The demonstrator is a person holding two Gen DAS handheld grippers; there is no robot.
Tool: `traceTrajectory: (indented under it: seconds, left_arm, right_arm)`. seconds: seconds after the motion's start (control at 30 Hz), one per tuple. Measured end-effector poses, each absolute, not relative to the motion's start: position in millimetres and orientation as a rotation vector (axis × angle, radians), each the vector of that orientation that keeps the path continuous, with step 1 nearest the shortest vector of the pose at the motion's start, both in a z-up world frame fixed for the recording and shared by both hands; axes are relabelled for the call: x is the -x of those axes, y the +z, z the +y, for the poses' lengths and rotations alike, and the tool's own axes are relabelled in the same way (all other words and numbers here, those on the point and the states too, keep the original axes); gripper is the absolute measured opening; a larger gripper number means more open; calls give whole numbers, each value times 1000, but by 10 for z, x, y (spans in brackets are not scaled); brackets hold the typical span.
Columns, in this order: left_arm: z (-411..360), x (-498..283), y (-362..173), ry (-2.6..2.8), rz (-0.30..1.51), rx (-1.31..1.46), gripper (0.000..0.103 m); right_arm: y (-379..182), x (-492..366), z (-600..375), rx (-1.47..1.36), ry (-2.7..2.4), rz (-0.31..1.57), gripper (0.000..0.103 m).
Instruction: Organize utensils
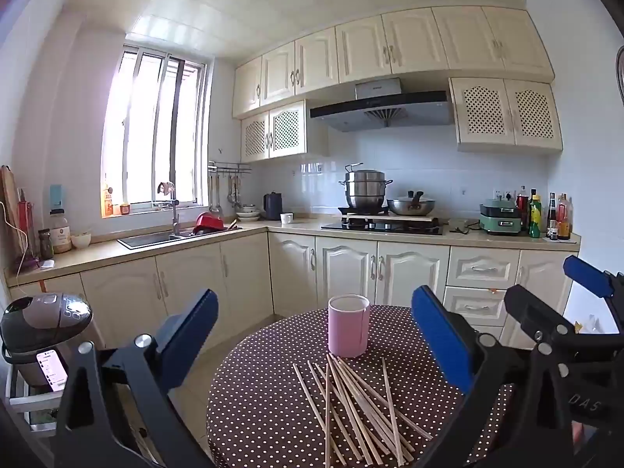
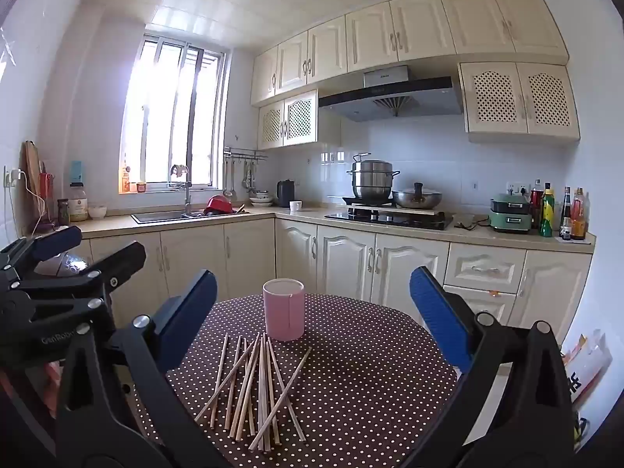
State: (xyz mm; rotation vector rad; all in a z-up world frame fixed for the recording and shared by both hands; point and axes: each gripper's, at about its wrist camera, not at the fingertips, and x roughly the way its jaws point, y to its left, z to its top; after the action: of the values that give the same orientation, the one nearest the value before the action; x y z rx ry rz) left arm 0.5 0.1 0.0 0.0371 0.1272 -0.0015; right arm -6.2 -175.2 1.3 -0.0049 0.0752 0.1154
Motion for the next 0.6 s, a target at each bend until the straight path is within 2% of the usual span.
traceTrajectory:
  seconds: [0.6]
  left_arm:
    - [-27,-84,-39,-3,131,-44,98]
  right_arm:
    - [-11,5,-1763,-2,115,83,97]
